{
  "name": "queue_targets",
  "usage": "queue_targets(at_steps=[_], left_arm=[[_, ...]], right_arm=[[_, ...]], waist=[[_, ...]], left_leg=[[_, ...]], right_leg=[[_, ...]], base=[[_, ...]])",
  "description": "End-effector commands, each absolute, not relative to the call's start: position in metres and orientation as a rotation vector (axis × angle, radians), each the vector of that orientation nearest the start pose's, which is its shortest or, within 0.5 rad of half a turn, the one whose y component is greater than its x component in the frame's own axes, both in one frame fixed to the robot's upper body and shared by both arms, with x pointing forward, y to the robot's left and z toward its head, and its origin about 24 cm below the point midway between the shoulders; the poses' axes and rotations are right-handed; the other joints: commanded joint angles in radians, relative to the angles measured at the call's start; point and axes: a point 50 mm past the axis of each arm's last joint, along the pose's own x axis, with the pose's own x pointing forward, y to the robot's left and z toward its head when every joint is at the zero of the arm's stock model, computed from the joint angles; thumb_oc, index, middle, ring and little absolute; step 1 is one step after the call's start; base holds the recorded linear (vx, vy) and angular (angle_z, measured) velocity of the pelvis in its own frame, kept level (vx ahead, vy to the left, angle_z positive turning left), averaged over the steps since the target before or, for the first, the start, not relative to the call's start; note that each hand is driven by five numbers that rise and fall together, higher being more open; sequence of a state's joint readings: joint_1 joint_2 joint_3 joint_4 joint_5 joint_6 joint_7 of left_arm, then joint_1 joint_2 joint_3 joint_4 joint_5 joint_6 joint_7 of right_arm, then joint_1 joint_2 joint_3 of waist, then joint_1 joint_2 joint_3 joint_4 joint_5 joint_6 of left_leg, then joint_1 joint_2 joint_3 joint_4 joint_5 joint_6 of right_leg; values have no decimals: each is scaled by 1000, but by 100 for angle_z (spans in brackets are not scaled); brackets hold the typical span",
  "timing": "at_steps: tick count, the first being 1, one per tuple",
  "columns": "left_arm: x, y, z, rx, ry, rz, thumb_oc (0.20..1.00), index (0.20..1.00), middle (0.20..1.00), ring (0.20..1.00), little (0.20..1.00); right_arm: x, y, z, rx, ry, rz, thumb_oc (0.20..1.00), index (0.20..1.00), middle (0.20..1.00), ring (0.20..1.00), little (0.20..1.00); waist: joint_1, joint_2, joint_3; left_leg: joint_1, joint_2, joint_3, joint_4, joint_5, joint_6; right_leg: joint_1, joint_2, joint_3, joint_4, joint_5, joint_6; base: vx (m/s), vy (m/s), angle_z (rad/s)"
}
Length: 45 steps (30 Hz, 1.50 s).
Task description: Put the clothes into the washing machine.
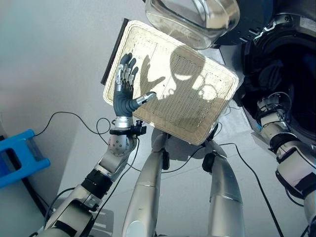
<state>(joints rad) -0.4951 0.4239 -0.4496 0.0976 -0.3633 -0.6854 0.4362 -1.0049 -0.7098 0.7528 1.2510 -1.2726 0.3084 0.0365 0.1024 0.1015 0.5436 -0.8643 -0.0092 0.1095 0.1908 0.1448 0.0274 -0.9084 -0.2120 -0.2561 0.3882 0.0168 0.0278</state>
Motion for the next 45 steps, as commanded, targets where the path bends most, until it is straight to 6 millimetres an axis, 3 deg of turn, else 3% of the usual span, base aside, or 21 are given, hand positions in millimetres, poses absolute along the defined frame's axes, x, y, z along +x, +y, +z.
queue_targets(at_steps=[1, 4, 9, 12, 16, 18, 19, 20, 29, 38, 43, 45], left_arm=[[273, 120, 205, -237, -1000, -148, 1000, 1000, 1000, 1000, 1000], [270, 120, 206, -241, -1013, -139, 1000, 1000, 1000, 1000, 1000], [268, 123, 212, -266, -1039, -124, 1000, 1000, 1000, 1000, 1000], [267, 125, 214, -272, -1058, -119, 1000, 1000, 1000, 1000, 1000], [265, 129, 217, -277, -1076, -116, 1000, 1000, 1000, 1000, 1000], [261, 130, 218, -280, -1091, -127, 1000, 1000, 1000, 1000, 1000], [261, 130, 218, -281, -1093, -127, 1000, 1000, 1000, 1000, 1000], [261, 130, 219, -282, -1095, -128, 1000, 1000, 1000, 1000, 1000], [262, 129, 224, -282, -1095, -137, 1000, 1000, 1000, 1000, 1000], [268, 130, 224, -256, -1067, -128, 1000, 1000, 1000, 1000, 1000], [270, 132, 222, -252, -1057, -124, 1000, 1000, 1000, 1000, 1000], [272, 136, 220, -251, -1047, -115, 1000, 1000, 1000, 1000, 1000]], right_arm=[[356, -365, 172, -2452, 776, -311, 1000, 1000, 1000, 1000, 1000], [358, -362, 175, -2477, 721, -332, 1000, 1000, 1000, 1000, 1000], [365, -356, 200, -2554, 595, -382, 1000, 1000, 1000, 1000, 1000], [369, -354, 211, -2539, 640, -375, 1000, 1000, 1000, 1000, 1000], [368, -356, 210, -2495, 729, -339, 1000, 1000, 1000, 1000, 1000], [362, -364, 197, -2315, 903, -265, 1000, 1000, 1000, 1000, 1000], [361, -365, 194, -2304, 907, -252, 771, 771, 771, 771, 771], [360, -366, 189, -2278, 914, -237, 200, 200, 200, 200, 200], [345, -382, 167, -2154, 1072, -162, 200, 200, 200, 200, 200], [340, -386, 155, -2039, 1009, -202, 200, 200, 200, 200, 200], [337, -390, 155, -1658, 816, -441, 200, 200, 200, 200, 200], [332, -396, 157, -1317, 655, -624, 200, 200, 200, 200, 200]], waist=[[12, 53, -24], [12, 58, -24], [17, 70, -24], [21, 72, -24], [24, 73, -24], [27, 77, -24], [27, 78, -24], [27, 79, -24], [28, 70, -24], [15, 39, -24], [4, 25, -24], [-5, 18, -24]], left_leg=[[-40, -45, 23, 60, -76, -50], [-57, -42, 24, 58, -72, -50], [-101, -37, 24, 78, -72, -60], [-121, -35, 20, 85, -72, -66], [-134, -30, 17, 86, -71, -70], [-144, -26, 15, 93, -73, -75], [-143, -25, 16, 93, -73, -75], [-141, -23, 18, 91, -72, -77], [-109, -20, 23, 96, -77, -74], [-35, -13, 30, 90, -95, -69], [14, -7, 35, 86, -105, -64], [50, -1, 40, 80, -110, -63]], right_leg=[[-65, -4, -56, -13, 100, 109], [-86, -4, -52, -5, 100, 111], [-129, -16, -50, 5, 97, 111], [-150, -21, -51, 14, 96, 108], [-165, -24, -54, 19, 94, 106], [-176, -24, -56, 30, 88, 99], [-175, -24, -56, 31, 87, 99], [-174, -24, -57, 33, 86, 98], [-142, -21, -65, 45, 78, 97], [-66, -10, -74, 46, 63, 93], [-20, 1, -70, 44, 54, 89], [14, 9, -67, 40, 49, 89]], base=[[0, 0, 0], [0, 0, 0], [-8, -39, -5], [-10, -64, -1], [-6, -33, 2], [-7, -29, 6], [-7, -2, 5], [0, 0, 0], [-3, -4, 1], [0, 0, 0], [0, 3, -1], [17, 36, -1]])
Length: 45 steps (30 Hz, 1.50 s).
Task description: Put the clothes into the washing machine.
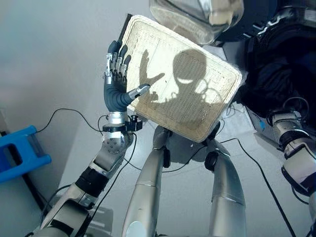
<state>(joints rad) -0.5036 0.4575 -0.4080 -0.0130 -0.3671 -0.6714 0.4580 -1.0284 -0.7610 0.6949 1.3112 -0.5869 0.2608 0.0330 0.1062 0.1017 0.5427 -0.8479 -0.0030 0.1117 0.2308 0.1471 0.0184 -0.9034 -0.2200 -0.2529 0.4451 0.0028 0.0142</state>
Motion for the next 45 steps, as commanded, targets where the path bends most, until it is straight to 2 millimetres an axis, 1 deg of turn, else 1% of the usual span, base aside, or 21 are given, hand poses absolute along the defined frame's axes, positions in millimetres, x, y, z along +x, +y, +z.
queue_targets(at_steps=[1, 2, 3, 4, 5, 7, 9, 11, 15, 18, 19, 24, 29, 30, 33, 34, 35, 38, 39, 43, 45], left_arm=[[273, 137, 219, -251, -1046, -114, 1000, 1000, 1000, 1000, 1000], [273, 137, 219, -250, -1045, -115, 1000, 1000, 1000, 1000, 1000], [274, 139, 218, -251, -1041, -104, 1000, 1000, 1000, 1000, 1000], [274, 140, 216, -252, -1034, -98, 1000, 1000, 1000, 1000, 1000], [274, 140, 215, -252, -1029, -97, 1000, 1000, 1000, 1000, 1000], [275, 142, 213, -256, -1015, -84, 1000, 1000, 1000, 1000, 1000], [276, 142, 214, -256, -1010, -77, 1000, 1000, 1000, 1000, 1000], [278, 142, 215, -260, -1001, -60, 1000, 1000, 1000, 1000, 1000], [284, 143, 218, -262, -983, -41, 1000, 1000, 1000, 1000, 1000], [286, 144, 219, -262, -974, -36, 1000, 1000, 1000, 1000, 1000], [289, 144, 219, -265, -966, -35, 1000, 1000, 1000, 1000, 1000], [292, 141, 219, -264, -956, -34, 1000, 1000, 1000, 1000, 1000], [297, 140, 221, -262, -948, -39, 1000, 1000, 1000, 1000, 1000], [297, 139, 221, -258, -942, -42, 1000, 1000, 1000, 1000, 1000], [297, 139, 222, -257, -942, -44, 1000, 1000, 1000, 1000, 1000], [297, 139, 222, -257, -941, -47, 1000, 1000, 1000, 1000, 1000], [298, 139, 223, -255, -938, -50, 1000, 1000, 1000, 1000, 1000], [299, 138, 225, -254, -941, -54, 1000, 1000, 1000, 1000, 1000], [300, 135, 227, -248, -938, -59, 1000, 1000, 1000, 1000, 1000], [299, 134, 229, -246, -939, -56, 1000, 1000, 1000, 1000, 1000], [299, 136, 232, -252, -946, -52, 1000, 1000, 1000, 1000, 1000]], right_arm=[[331, -397, 157, -1277, 642, -645, 200, 200, 200, 200, 200], [331, -398, 156, -1265, 638, -651, 200, 200, 200, 200, 200], [327, -401, 155, -1026, 557, -749, 200, 200, 200, 200, 200], [325, -402, 151, -861, 518, -793, 200, 200, 200, 200, 200], [324, -403, 148, -768, 494, -813, 200, 200, 200, 200, 200], [323, -400, 141, -432, 391, -865, 200, 200, 200, 200, 200], [324, -398, 138, -274, 331, -890, 200, 200, 200, 200, 200], [330, -389, 140, 30, 183, -900, 200, 200, 200, 200, 200], [336, -379, 143, 322, 26, -897, 200, 200, 200, 200, 200], [339, -374, 145, 432, -42, -882, 200, 200, 200, 200, 200], [343, -369, 151, 558, -123, -857, 200, 200, 200, 200, 200], [349, -355, 170, 869, -361, -780, 200, 200, 200, 200, 200], [352, -352, 187, 1044, -494, -737, 200, 200, 200, 200, 200], [353, -350, 192, 1142, -545, -720, 200, 200, 200, 200, 200], [353, -349, 197, 1204, -584, -703, 200, 200, 200, 200, 200], [351, -349, 205, -3739, 1915, 1966, 200, 200, 200, 200, 200], [349, -348, 209, -3669, 1942, 1816, 200, 200, 200, 200, 200], [348, -347, 212, -3620, 1956, 1742, 200, 200, 200, 200, 200], [347, -347, 216, -3526, 1960, 1636, 200, 200, 200, 200, 200], [342, -351, 227, -3399, 2022, 1549, 200, 200, 200, 200, 200], [340, -354, 233, -3342, 2059, 1446, 200, 200, 200, 200, 200]], waist=[[-9, 17, -23], [-9, 16, -23], [-17, 16, -23], [-21, 15, -23], [-21, 14, -23], [-29, 12, -23], [-33, 12, -23], [-46, 13, -23], [-59, 12, -23], [-61, 11, -23], [-64, 12, -23], [-70, 11, -23], [-68, 11, -23], [-67, 10, -23], [-66, 10, -23], [-68, 10, -23], [-68, 10, -23], [-69, 13, -23], [-67, 19, -23], [-62, 28, -23], [-60, 35, -23]], left_leg=[[38, -6, 39, 39, -113, -53], [40, -5, 39, 39, -114, -54], [54, -3, 43, 38, -117, -52], [66, -3, 44, 41, -123, -50], [72, -3, 45, 43, -127, -49], [93, -3, 47, 52, -143, -45], [102, -4, 47, 58, -151, -42], [120, -8, 51, 67, -166, -37], [135, -12, 55, 78, -179, -33], [143, -15, 56, 78, -182, -32], [146, -19, 57, 80, -184, -31], [153, -27, 56, 84, -192, -29], [142, -32, 55, 95, -189, -27], [148, -34, 56, 101, -198, -28], [147, -35, 55, 101, -198, -28], [145, -36, 55, 106, -200, -28], [147, -38, 53, 108, -202, -27], [138, -37, 53, 106, -193, -26], [138, -39, 53, 109, -194, -24], [140, -42, 56, 112, -197, -26], [128, -43, 58, 112, -188, -26]], right_leg=[[14, 18, -70, -17, 62, 102], [15, 19, -70, -17, 61, 102], [29, 22, -68, -16, 57, 101], [40, 26, -65, -12, 52, 99], [45, 27, -64, -9, 49, 99], [64, 30, -56, 1, 35, 95], [71, 32, -53, 10, 28, 93], [86, 34, -46, 20, 16, 89], [99, 40, -34, 37, 0, 85], [106, 42, -31, 37, -4, 84], [110, 43, -28, 34, -4, 83], [119, 51, -22, 41, -14, 78], [116, 51, -25, 46, -10, 74], [122, 50, -23, 53, -20, 76], [123, 49, -24, 51, -19, 76], [123, 49, -22, 53, -20, 75], [125, 49, -22, 55, -22, 76], [117, 50, -22, 54, -14, 73], [115, 49, -21, 61, -16, 74], [119, 44, -24, 65, -24, 77], [109, 39, -27, 61, -18, 73]], base=[[0, 0, 0], [26, 28, -6], [43, 39, -7], [52, 45, -6], [59, 37, -5], [67, 44, -5], [62, 46, -4], [79, 53, -9], [67, 43, -4], [46, 23, -4], [48, 17, -2], [30, 12, -1], [6, -2, 0], [0, 0, 0], [0, 0, 0], [0, 0, 0], [0, 0, 0], [10, -8, 0], [0, 0, 0], [19, -15, 0], [0, 0, 0]])
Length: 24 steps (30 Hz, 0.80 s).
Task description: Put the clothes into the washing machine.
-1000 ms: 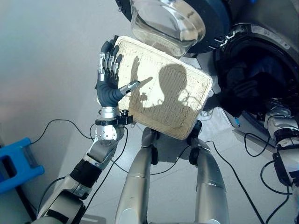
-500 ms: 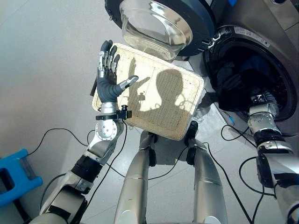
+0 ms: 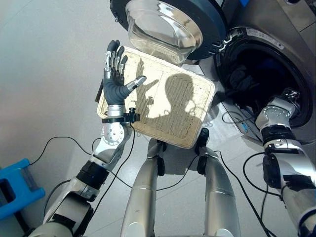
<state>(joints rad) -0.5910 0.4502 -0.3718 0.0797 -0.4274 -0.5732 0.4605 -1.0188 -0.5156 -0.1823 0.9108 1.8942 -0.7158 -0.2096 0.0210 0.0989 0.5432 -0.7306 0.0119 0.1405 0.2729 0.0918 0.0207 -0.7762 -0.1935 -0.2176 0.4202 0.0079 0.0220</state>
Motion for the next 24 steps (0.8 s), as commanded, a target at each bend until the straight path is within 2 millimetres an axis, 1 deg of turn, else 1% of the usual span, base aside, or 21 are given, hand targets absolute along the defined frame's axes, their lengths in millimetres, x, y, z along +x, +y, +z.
queue_targets(at_steps=[1, 2, 4, 5, 9, 10, 13, 14, 15, 17, 19, 20, 21, 24], left_arm=[[298, 136, 233, -258, -949, -52, 1000, 1000, 1000, 1000, 1000], [296, 136, 234, -269, -955, -58, 1000, 1000, 1000, 1000, 1000], [294, 136, 234, -278, -955, -70, 1000, 1000, 1000, 1000, 1000], [293, 135, 235, -278, -957, -82, 1000, 1000, 1000, 1000, 1000], [293, 132, 235, -262, -956, -101, 1000, 1000, 1000, 1000, 1000], [292, 131, 237, -261, -960, -101, 1000, 1000, 1000, 1000, 1000], [292, 131, 237, -263, -959, -100, 1000, 1000, 1000, 1000, 1000], [292, 131, 237, -261, -956, -104, 1000, 1000, 1000, 1000, 1000], [292, 132, 238, -259, -959, -107, 1000, 1000, 1000, 1000, 1000], [292, 133, 238, -258, -956, -109, 1000, 1000, 1000, 1000, 1000], [291, 136, 238, -257, -950, -108, 1000, 1000, 1000, 1000, 1000], [291, 138, 235, -257, -943, -105, 1000, 1000, 1000, 1000, 1000], [291, 140, 235, -259, -943, -102, 1000, 1000, 1000, 1000, 1000], [290, 142, 233, -254, -940, -99, 1000, 1000, 1000, 1000, 1000]], right_arm=[[338, -353, 237, 1688, -1068, -715, 200, 200, 200, 200, 200], [334, -352, 245, 1710, -1138, -710, 200, 200, 200, 200, 200], [330, -349, 249, 1731, -1200, -695, 200, 200, 200, 200, 200], [327, -347, 252, 1744, -1250, -684, 200, 200, 200, 200, 200], [323, -341, 255, 1794, -1322, -685, 200, 200, 200, 200, 200], [321, -338, 260, 1812, -1352, -667, 200, 200, 200, 200, 200], [318, -336, 259, 1833, -1374, -675, 200, 200, 200, 200, 200], [315, -337, 257, 1839, -1399, -697, 200, 200, 200, 200, 200], [313, -337, 258, 1849, -1414, -707, 200, 200, 200, 200, 200], [310, -339, 259, 1831, -1453, -706, 200, 200, 200, 200, 200], [302, -348, 263, 1751, -1539, -689, 200, 200, 200, 200, 200], [300, -350, 262, 1733, -1552, -693, 200, 200, 200, 200, 200], [297, -353, 265, 1712, -1582, -672, 200, 200, 200, 200, 200], [293, -357, 268, 1672, -1614, -641, 200, 200, 200, 200, 200]], waist=[[26, 42, -23], [27, 51, -23], [28, 57, -23], [28, 61, -23], [26, 65, -23], [26, 65, -23], [25, 63, -23], [25, 62, -23], [25, 62, -23], [25, 63, -23], [25, 62, -23], [24, 61, -23], [23, 61, -23], [22, 58, -23]], left_leg=[[7, -59, 29, 72, -132, -29], [0, -65, 28, 74, -130, -30], [6, -66, 26, 76, -137, -33], [0, -68, 26, 75, -131, -32], [9, -68, 28, 73, -138, -34], [3, -67, 30, 69, -128, -32], [8, -66, 31, 68, -127, -32], [21, -66, 32, 71, -137, -34], [17, -65, 34, 70, -129, -33], [21, -63, 35, 69, -127, -34], [30, -62, 37, 71, -128, -36], [40, -63, 35, 74, -138, -38], [34, -60, 36, 71, -128, -36], [32, -59, 33, 74, -128, -36]], right_leg=[[-22, 10, -63, 86, -22, 65], [-30, 6, -62, 86, -22, 63], [-27, 4, -57, 90, -30, 66], [-34, 4, -57, 88, -24, 63], [-30, 5, -53, 96, -34, 66], [-34, 8, -56, 91, -26, 61], [-30, 9, -55, 90, -26, 61], [-16, 9, -54, 95, -37, 64], [-19, 10, -56, 94, -31, 60], [-15, 10, -57, 95, -31, 59], [-4, 7, -59, 98, -35, 57], [6, 8, -57, 102, -45, 61], [0, 8, -60, 100, -36, 57], [-1, 10, -60, 105, -36, 57]], base=[[11, -35, -3], [29, -30, -5], [30, -19, -5], [0, 0, 0], [8, -3, 0], [0, 0, 0], [0, 0, 0], [0, 0, 0], [0, 0, 0], [0, 0, 0], [17, 3, 0], [0, 0, 0], [0, 0, 0], [0, 0, 0]])
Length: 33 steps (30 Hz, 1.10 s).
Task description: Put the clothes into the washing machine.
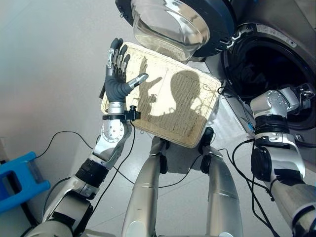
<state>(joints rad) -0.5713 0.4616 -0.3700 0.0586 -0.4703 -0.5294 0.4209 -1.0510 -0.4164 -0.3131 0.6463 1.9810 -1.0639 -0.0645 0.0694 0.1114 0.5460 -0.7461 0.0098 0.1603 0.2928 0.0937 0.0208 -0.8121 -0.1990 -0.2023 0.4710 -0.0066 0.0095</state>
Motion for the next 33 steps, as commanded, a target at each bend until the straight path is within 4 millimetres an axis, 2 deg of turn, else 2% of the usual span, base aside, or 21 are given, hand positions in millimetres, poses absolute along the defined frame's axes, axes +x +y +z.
queue_targets(at_steps=[1, 4, 5, 11, 12, 14, 18, 20, 26, 30, 31, 32, 33], left_arm=[[290, 144, 232, -256, -938, -96, 1000, 1000, 1000, 1000, 1000], [290, 144, 232, -255, -940, -98, 1000, 1000, 1000, 1000, 1000], [290, 144, 233, -256, -947, -99, 1000, 1000, 1000, 1000, 1000], [292, 143, 232, -255, -955, -93, 1000, 1000, 1000, 1000, 1000], [292, 143, 231, -255, -951, -94, 1000, 1000, 1000, 1000, 1000], [292, 142, 230, -258, -959, -89, 1000, 1000, 1000, 1000, 1000], [292, 140, 231, -268, -966, -85, 1000, 1000, 1000, 1000, 1000], [292, 139, 232, -272, -970, -83, 1000, 1000, 1000, 1000, 1000], [291, 139, 234, -272, -990, -80, 1000, 1000, 1000, 1000, 1000], [291, 140, 236, -259, -996, -76, 1000, 1000, 1000, 1000, 1000], [291, 140, 236, -258, -997, -77, 1000, 1000, 1000, 1000, 1000], [291, 140, 236, -259, -997, -77, 1000, 1000, 1000, 1000, 1000], [291, 141, 235, -258, -990, -78, 1000, 1000, 1000, 1000, 1000]], right_arm=[[292, -358, 269, 1670, -1614, -612, 200, 200, 200, 200, 200], [295, -356, 266, 1681, -1592, -592, 200, 200, 200, 200, 200], [301, -350, 256, 1728, -1524, -600, 200, 200, 200, 200, 200], [315, -334, 239, 1734, -1450, -547, 200, 200, 200, 200, 200], [317, -331, 236, 1701, -1450, -500, 200, 200, 200, 200, 200], [326, -314, 228, 1652, -1439, -366, 200, 200, 200, 200, 200], [337, -305, 226, 1617, -1396, -250, 200, 200, 200, 200, 200], [341, -305, 226, 1619, -1371, -243, 200, 200, 200, 200, 200], [337, -319, 217, 1669, -1333, -433, 200, 200, 200, 200, 200], [335, -323, 220, 1649, -1347, -435, 200, 200, 200, 200, 200], [335, -325, 223, 1631, -1356, -416, 573, 573, 573, 573, 573], [335, -325, 223, 1630, -1356, -413, 573, 573, 573, 573, 573], [335, -327, 221, 1615, -1344, -411, 1000, 1000, 1000, 1000, 1000]], waist=[[-28, 42, -26], [-28, 38, -26], [-27, 35, -26], [-19, 40, -26], [-17, 40, -26], [-17, 49, -26], [-16, 57, -26], [-15, 60, -26], [-12, 62, -26], [-8, 62, -26], [-8, 62, -26], [-8, 62, -26], [-9, 60, -26]], left_leg=[[46, -56, 12, 56, -130, -36], [43, -56, 12, 56, -129, -34], [38, -56, 10, 56, -125, -32], [31, -57, 8, 47, -118, -33], [39, -61, 5, 49, -128, -37], [25, -58, 10, 40, -112, -37], [26, -59, 13, 37, -109, -41], [23, -59, 14, 37, -108, -42], [17, -57, 15, 29, -100, -46], [3, -56, 15, 30, -97, -46], [-2, -56, 15, 34, -97, -46], [-3, -56, 15, 34, -97, -46], [3, -57, 12, 39, -107, -50]], right_leg=[[35, 18, -75, 55, -21, 71], [34, 19, -75, 53, -20, 71], [31, 22, -76, 53, -17, 72], [27, 19, -80, 46, -14, 71], [35, 18, -77, 44, -22, 75], [19, 17, -83, 37, -8, 71], [16, 14, -85, 40, -12, 69], [13, 13, -85, 42, -14, 68], [9, 12, -89, 37, -11, 68], [-3, 10, -93, 39, -8, 68], [-9, 8, -93, 40, -6, 68], [-10, 8, -93, 41, -6, 68], [-4, 8, -90, 46, -15, 73]], base=[[0, 0, 0], [-13, -28, 1], [-19, -35, 1], [-11, -27, 1], [0, 0, 0], [-23, -4, 1], [-8, 5, 0], [0, 0, 0], [0, 0, 0], [-26, -18, 0], [0, 0, 0], [0, 0, 0], [0, 0, 0]])
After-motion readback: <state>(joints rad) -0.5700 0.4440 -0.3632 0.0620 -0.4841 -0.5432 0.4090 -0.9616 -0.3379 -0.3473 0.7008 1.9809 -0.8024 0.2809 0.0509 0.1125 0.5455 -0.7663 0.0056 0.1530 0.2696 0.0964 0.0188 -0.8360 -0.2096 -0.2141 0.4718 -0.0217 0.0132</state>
